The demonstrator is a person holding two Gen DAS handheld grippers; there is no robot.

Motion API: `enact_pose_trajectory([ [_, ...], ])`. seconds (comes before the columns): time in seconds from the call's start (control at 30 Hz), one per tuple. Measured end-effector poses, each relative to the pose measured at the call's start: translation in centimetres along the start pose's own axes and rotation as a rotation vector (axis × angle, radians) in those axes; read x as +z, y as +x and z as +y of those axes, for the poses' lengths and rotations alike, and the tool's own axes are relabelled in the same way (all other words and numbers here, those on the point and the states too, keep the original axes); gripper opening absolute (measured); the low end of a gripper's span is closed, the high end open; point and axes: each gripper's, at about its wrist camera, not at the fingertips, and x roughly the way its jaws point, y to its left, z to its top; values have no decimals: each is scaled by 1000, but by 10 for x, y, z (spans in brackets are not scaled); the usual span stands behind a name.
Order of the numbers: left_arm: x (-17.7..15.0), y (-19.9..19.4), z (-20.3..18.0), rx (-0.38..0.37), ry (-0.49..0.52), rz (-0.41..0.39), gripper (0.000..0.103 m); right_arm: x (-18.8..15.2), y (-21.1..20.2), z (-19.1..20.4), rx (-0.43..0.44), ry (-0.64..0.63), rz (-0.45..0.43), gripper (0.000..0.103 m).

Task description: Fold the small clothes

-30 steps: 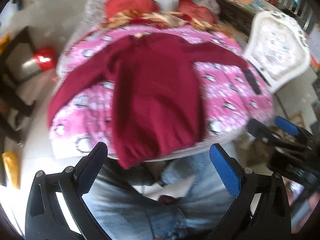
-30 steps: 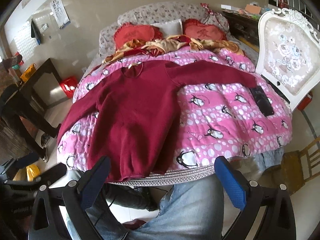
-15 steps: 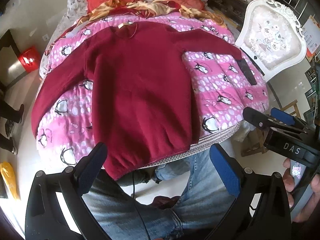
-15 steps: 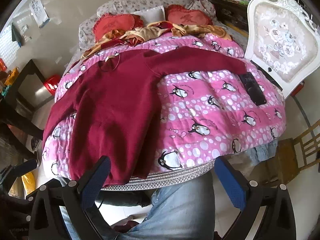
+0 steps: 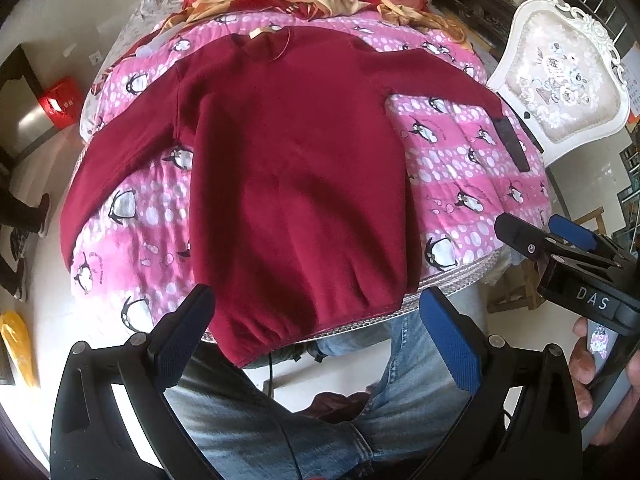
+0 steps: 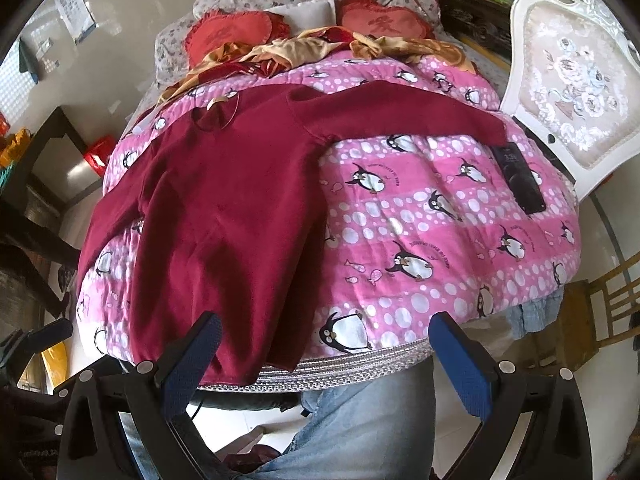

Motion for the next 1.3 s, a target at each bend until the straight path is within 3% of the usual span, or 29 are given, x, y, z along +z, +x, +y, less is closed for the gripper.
enact_pose_trajectory([
  [1.3,6,10,17,12,-27,35,102,8,10,12,-7,-16,19,102],
])
